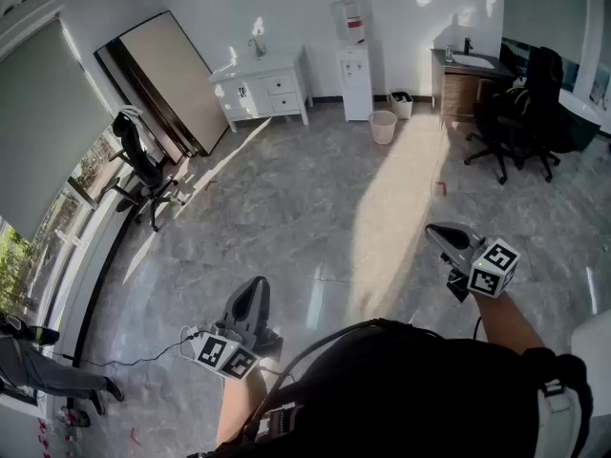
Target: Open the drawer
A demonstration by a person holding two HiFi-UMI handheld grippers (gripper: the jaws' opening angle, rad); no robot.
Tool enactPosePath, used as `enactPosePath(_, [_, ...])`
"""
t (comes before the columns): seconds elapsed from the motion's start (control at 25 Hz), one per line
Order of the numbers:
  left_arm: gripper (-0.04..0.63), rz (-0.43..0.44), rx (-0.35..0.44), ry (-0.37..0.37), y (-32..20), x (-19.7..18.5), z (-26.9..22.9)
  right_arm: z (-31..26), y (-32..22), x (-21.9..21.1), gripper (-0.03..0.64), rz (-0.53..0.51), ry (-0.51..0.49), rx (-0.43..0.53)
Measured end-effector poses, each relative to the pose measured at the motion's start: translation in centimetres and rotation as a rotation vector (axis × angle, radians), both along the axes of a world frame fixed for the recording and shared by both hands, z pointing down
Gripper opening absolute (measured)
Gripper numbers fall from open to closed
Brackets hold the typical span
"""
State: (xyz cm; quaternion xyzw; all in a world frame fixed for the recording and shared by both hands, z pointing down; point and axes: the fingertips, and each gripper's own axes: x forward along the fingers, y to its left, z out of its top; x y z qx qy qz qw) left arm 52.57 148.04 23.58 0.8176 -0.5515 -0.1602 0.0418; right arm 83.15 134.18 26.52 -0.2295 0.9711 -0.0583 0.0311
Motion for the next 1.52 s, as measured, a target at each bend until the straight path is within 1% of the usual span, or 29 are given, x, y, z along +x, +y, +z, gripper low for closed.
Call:
enactPosePath(0.32, [-0.008,-0.002,0.007,0.005,0.2,-0.2,0.4,0.4,0.1,-0.3,-0.006,-0.008,0.000,0.009])
enactPosePath(0.84, [-0.008,-0.007,0.006,0.012,0.9,0.2,0.8,0.5,0.5,-0.2,-0.005,-0.024,-0.016,-0.015])
enactPosePath(1.08, [-0.008,0.003,0.035,0.070,1.2,0.0,0.4,0.8,0.6,-1.1,-0.005,-0.039,0.001,-0.018])
enactPosePath(1.12, [-0.008,0.000,0.035,0.074,1.4,-0.5,0.5,0.8,0.8,-1.6,-0.005,-0.042,0.005,-0.017])
enactPosePath(1.24, [-0.008,-0.022,0.009,0.047,2.3,-2.7,2.0,0.7,1.4,-3.5,-0.005,-0.049,0.014,-0.013])
enactPosePath(1.32, [-0.008,-0.028,0.004,0.042,2.9,-4.4,2.2,0.6,1.8,-5.1,-0.005,-0.053,0.018,-0.011])
enactPosePath(1.52, [-0.008,-0.043,0.007,0.055,4.5,-10.3,1.8,0.2,2.8,-10.8,-0.005,-0.049,0.026,-0.015])
